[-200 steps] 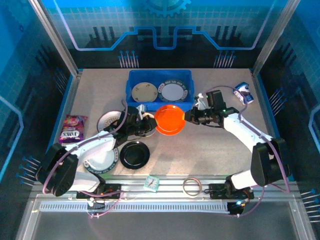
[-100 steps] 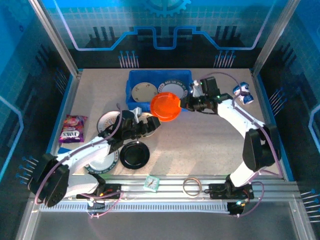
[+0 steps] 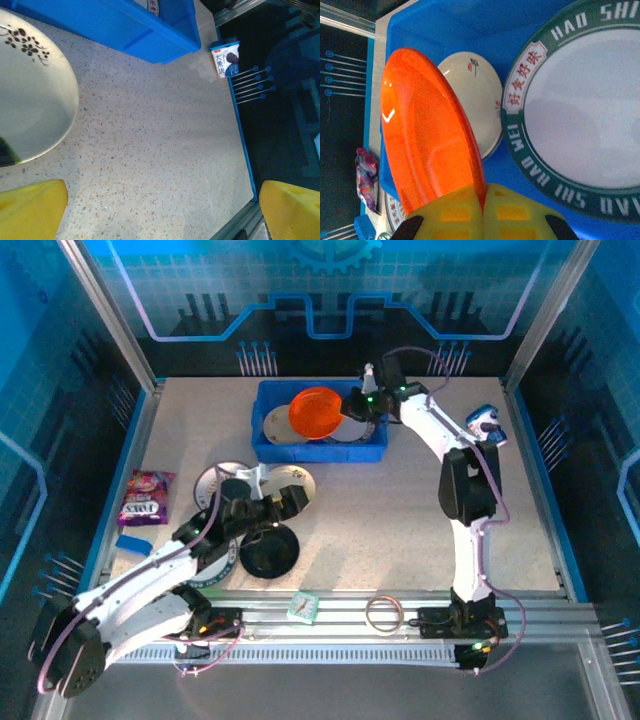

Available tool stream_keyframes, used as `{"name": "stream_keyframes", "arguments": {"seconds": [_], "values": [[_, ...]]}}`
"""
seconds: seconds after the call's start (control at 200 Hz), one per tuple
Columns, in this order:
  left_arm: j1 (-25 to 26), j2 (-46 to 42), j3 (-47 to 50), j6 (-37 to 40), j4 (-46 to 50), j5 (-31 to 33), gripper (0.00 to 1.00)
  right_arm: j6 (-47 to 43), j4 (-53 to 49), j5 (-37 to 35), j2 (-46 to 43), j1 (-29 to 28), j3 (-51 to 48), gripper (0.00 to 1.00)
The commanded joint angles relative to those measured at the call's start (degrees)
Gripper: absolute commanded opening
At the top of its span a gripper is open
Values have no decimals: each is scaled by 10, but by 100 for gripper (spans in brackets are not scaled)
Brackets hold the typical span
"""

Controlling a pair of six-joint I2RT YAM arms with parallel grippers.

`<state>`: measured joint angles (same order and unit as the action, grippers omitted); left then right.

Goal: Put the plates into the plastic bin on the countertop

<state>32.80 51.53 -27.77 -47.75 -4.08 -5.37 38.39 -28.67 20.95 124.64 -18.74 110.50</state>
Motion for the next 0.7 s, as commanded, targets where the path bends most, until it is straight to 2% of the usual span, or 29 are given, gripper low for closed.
{"name": "stream_keyframes", "arguments": {"seconds": [0.0,0.245,0.425,0.695], "values": [[-25,-50,19,-11,2,18,99,33,-8,-1,34,-10,51,0],[-95,-80,6,-21,35,-23,99,52,-28,-21,148,-28,180,0],[-108,-54,-14,-9,41,-35,99,51,-71,-36,237,-46,303,0],[-117,-33,-17,-5,44,-38,99,58,-84,-38,290,-53,362,0]]}}
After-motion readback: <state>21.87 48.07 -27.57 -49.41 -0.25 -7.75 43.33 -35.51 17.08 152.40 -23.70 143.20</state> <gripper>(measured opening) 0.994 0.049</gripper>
